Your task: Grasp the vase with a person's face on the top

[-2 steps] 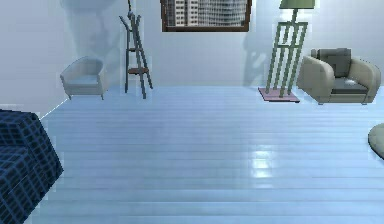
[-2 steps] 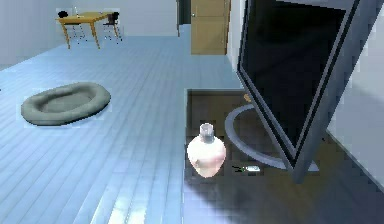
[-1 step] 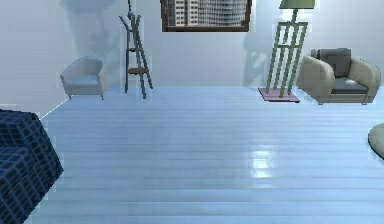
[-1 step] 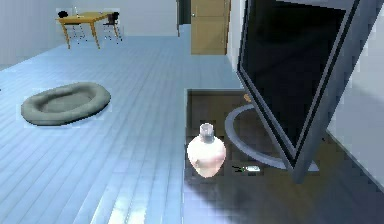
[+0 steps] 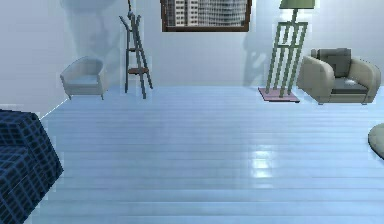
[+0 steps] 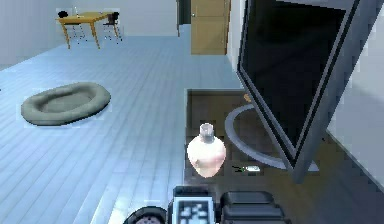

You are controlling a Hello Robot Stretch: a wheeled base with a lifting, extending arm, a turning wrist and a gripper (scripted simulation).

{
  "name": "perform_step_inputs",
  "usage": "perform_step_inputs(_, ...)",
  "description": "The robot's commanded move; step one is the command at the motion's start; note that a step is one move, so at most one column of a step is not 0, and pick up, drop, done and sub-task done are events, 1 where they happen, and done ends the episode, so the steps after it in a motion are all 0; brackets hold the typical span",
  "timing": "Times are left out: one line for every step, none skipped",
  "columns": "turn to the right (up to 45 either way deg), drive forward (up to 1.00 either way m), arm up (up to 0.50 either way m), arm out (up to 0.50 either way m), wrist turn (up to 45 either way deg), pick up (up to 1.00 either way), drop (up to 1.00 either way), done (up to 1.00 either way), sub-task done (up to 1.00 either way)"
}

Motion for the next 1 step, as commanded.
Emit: perform_step_inputs(0.0,0.00,0.00,0.34,0.0,0.00,0.00,0.00,0.00)
